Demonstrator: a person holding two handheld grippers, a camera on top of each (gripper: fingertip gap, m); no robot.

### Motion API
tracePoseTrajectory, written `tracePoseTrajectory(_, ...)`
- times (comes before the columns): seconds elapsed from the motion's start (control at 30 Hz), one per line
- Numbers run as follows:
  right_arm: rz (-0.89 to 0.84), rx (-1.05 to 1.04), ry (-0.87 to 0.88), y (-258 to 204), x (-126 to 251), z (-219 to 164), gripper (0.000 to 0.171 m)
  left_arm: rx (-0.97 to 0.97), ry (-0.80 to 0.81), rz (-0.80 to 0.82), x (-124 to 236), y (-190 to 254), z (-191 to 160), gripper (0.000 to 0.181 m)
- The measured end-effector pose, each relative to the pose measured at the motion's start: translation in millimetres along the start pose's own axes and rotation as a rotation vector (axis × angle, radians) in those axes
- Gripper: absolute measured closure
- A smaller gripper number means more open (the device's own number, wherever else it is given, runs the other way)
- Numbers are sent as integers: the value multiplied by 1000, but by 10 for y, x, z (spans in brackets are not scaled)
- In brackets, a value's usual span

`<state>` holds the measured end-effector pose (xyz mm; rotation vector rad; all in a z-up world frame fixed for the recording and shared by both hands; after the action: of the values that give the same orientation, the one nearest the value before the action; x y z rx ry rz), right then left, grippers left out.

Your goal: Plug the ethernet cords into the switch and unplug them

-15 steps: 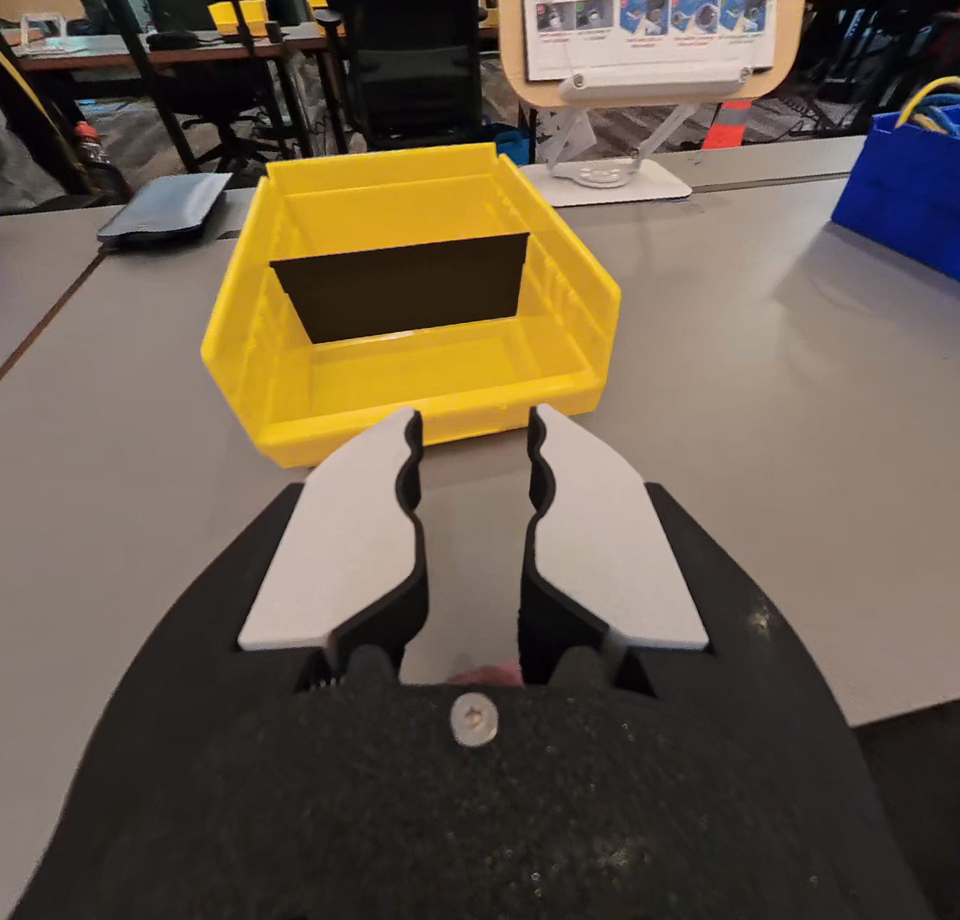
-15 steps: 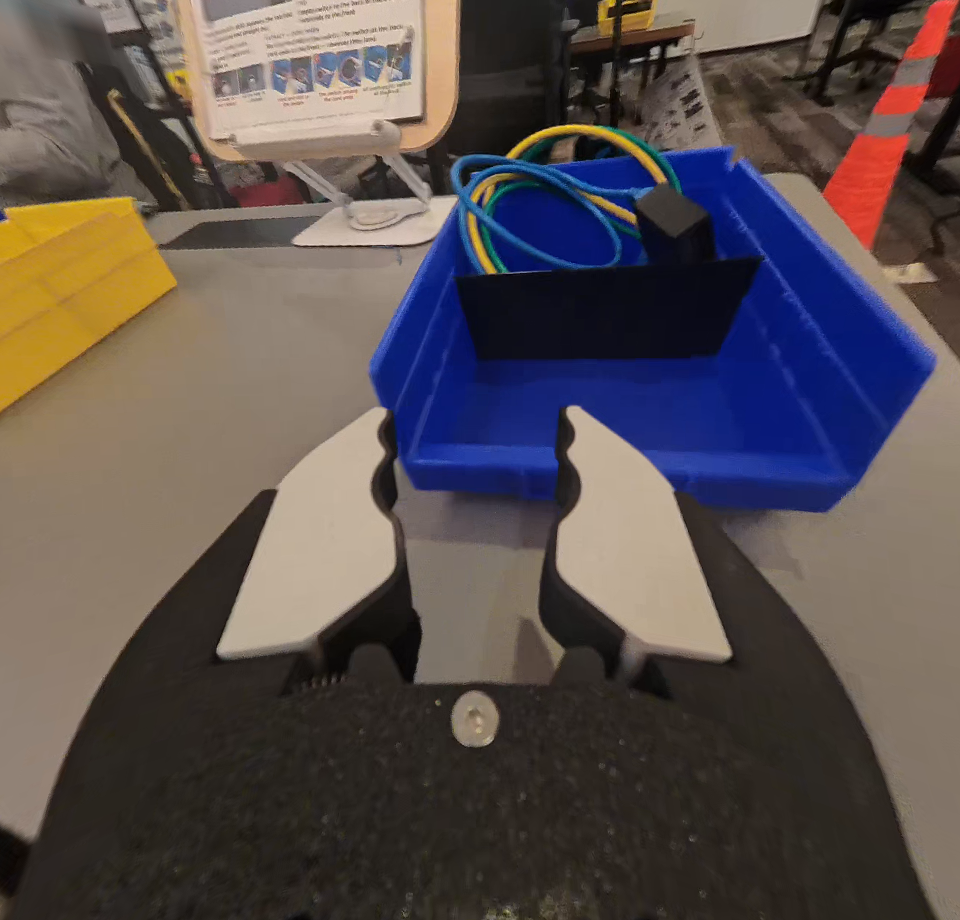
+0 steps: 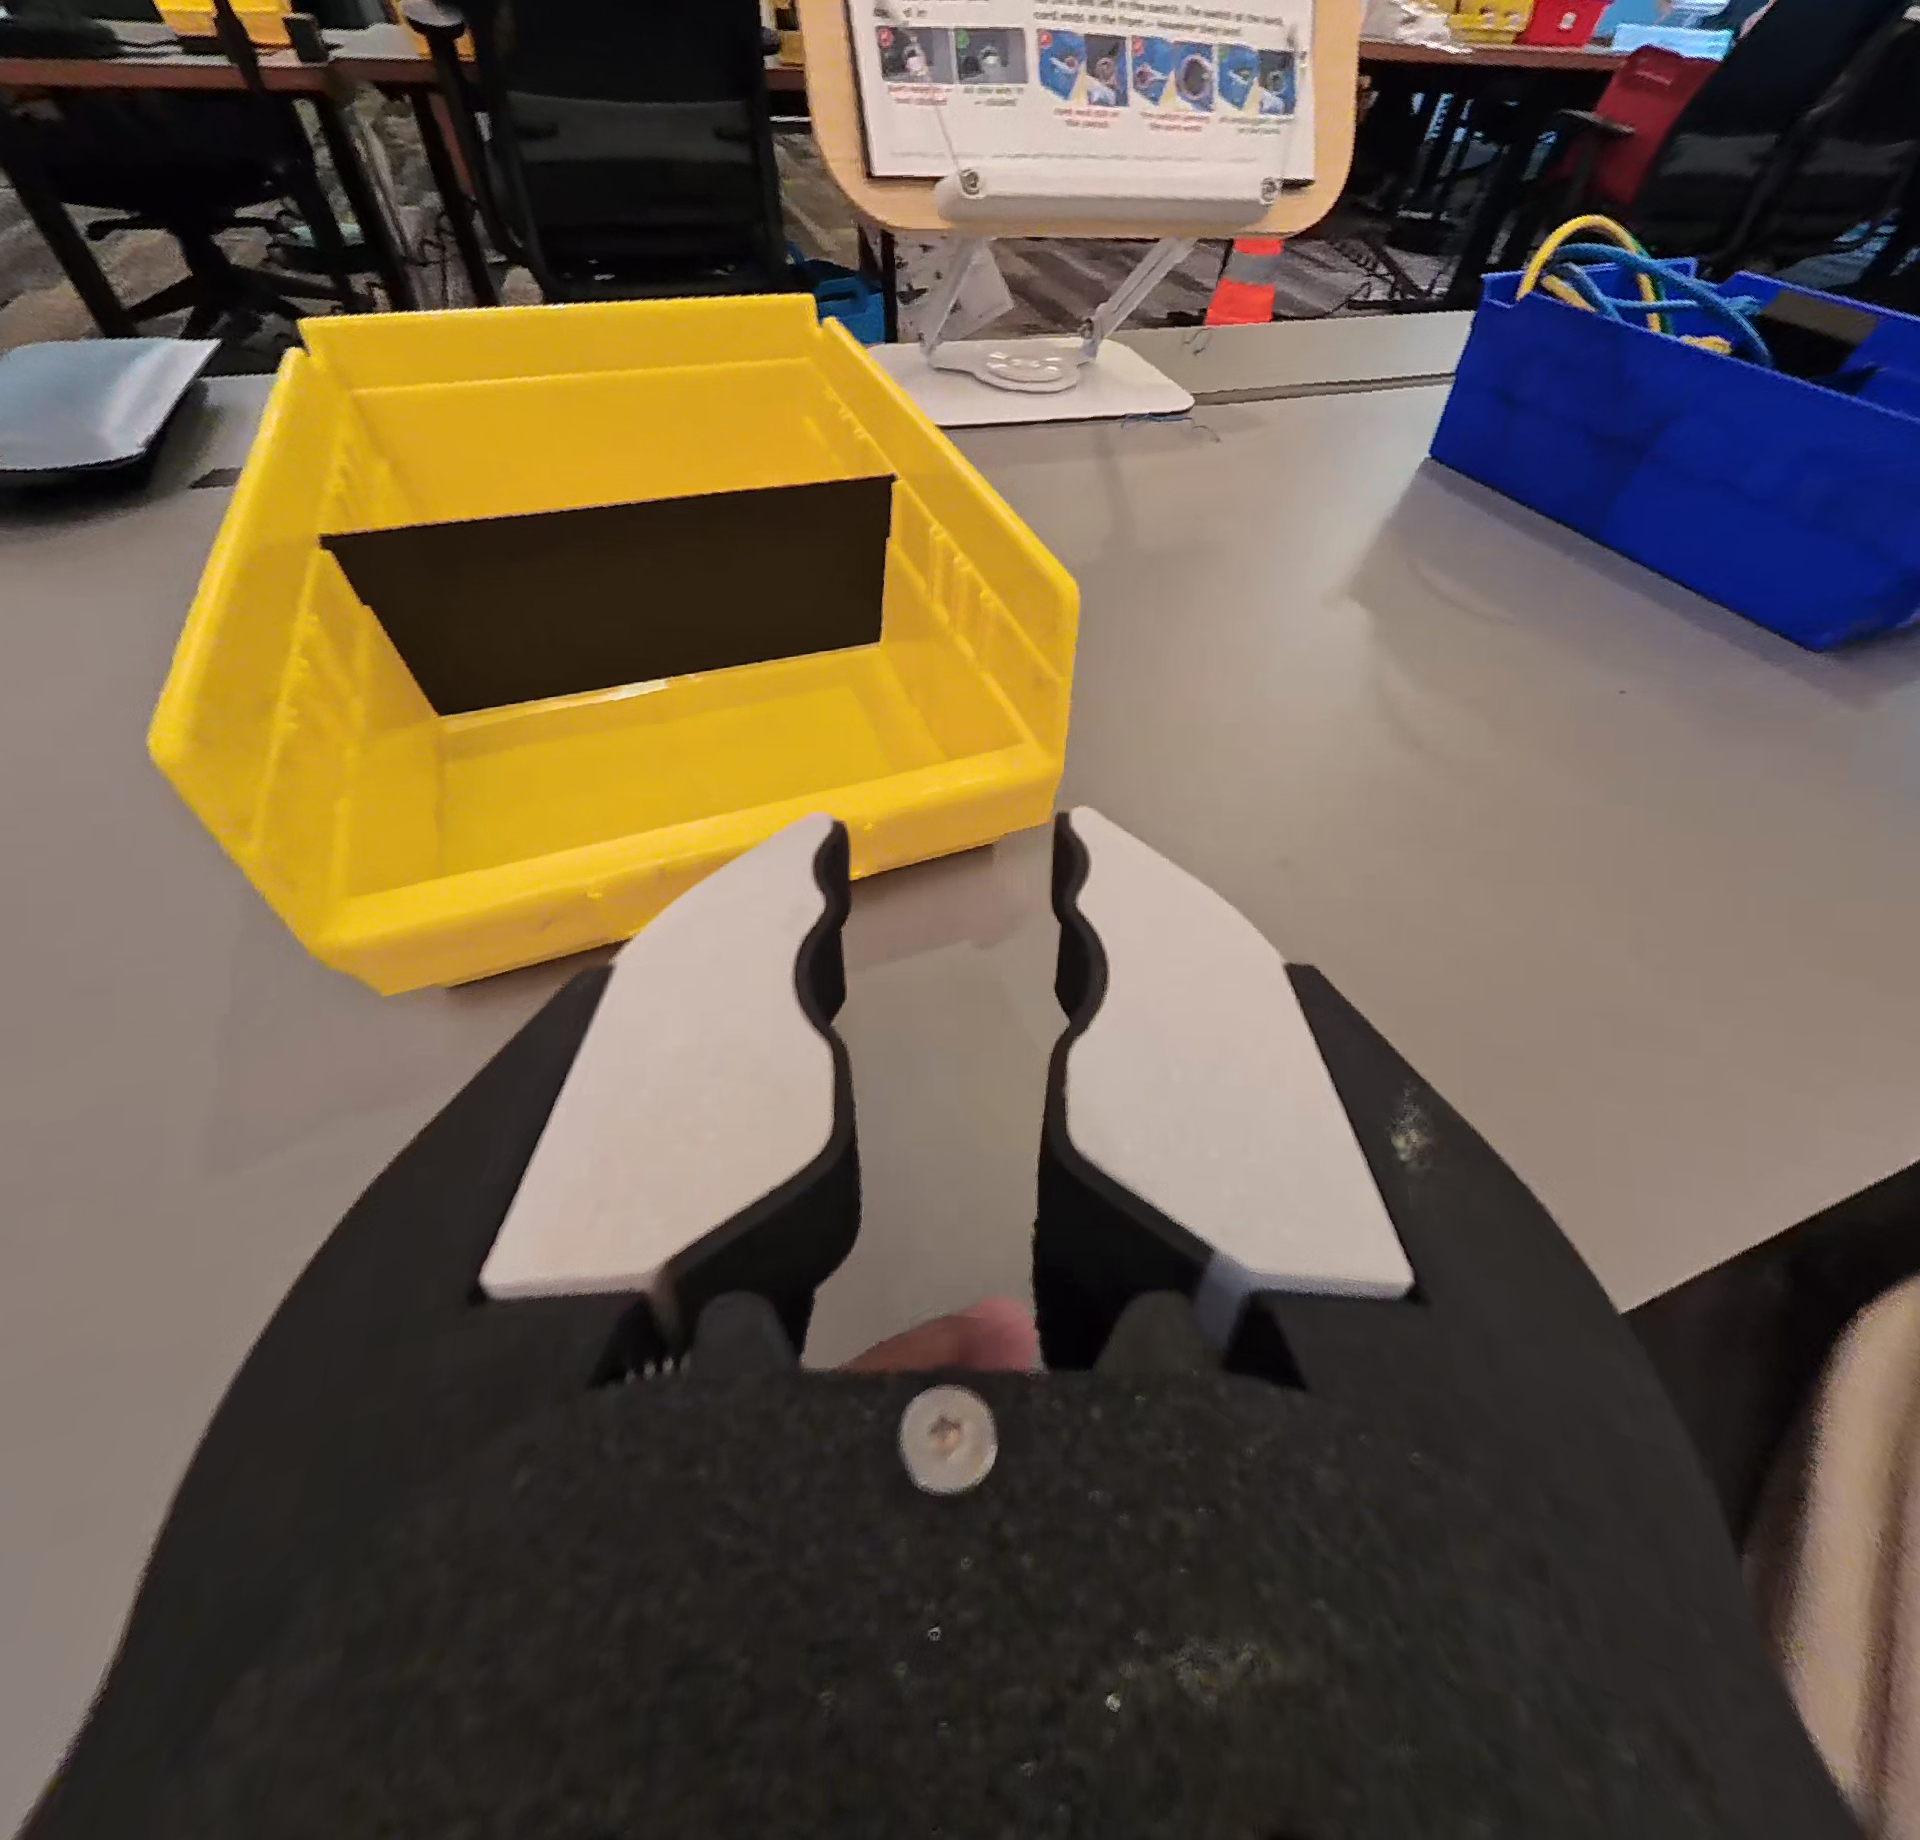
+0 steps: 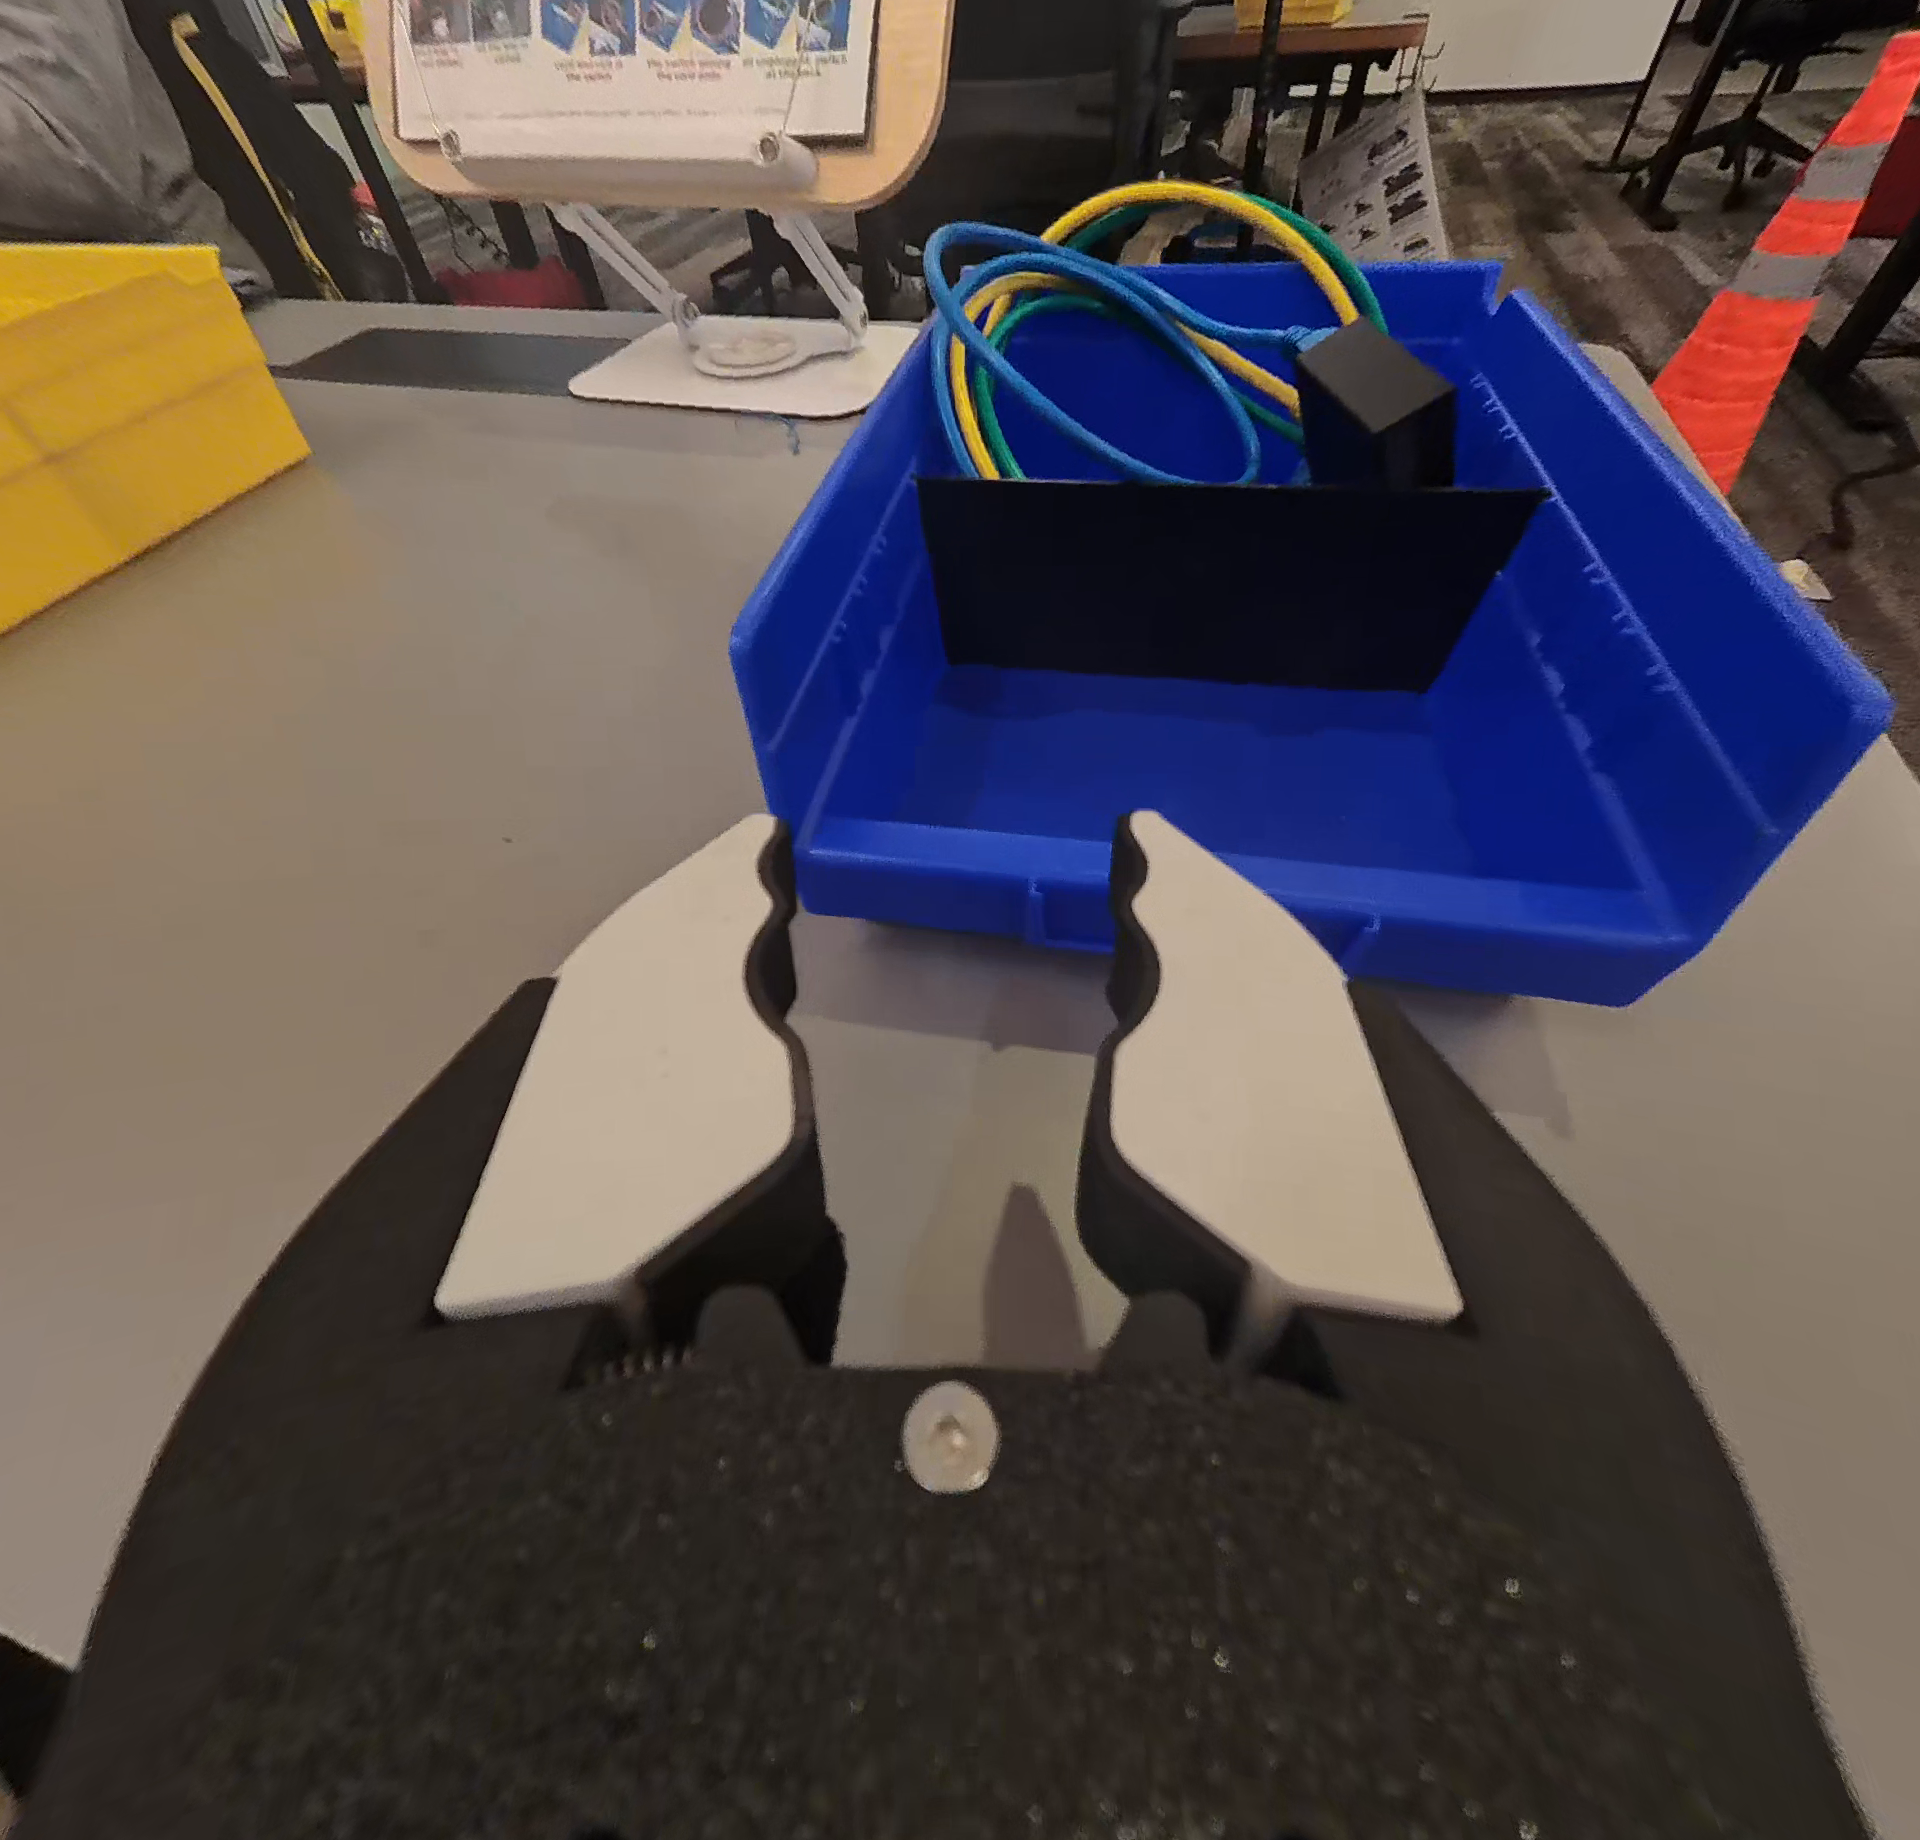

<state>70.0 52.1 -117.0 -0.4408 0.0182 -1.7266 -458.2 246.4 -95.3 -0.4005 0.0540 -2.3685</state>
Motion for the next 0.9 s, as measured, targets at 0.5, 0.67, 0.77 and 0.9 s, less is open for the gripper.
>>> tracePoseTrajectory(0.5, -10, -19, -9, 74, -32, -18, 111, 28, 4, -33, -39, 32, 5, 145)
tracePoseTrajectory(0.67, 5, 8, -54, -76, -87, -107, 108, 65, 6, -52, -43, 30, -6, 144)
tracePoseTrajectory(0.77, 71, 11, -120, -479, -319, -259, 93, 74, -7, -66, -72, 54, -23, 144)
tracePoseTrajectory(0.9, 20, 59, -131, -693, -729, -240, 85, 54, -22, -77, -79, 105, -39, 144)
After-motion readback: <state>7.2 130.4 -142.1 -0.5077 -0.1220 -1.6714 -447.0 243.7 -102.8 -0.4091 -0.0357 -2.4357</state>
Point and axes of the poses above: each gripper's, where its closed fingertips meet, x back along the fingers, z out of its top, y = z × x across the jaws, the point moved 1 cm from there along x, back along the fingers, and after that the axes turned 12 degrees about -x, right-handed, at the moved point
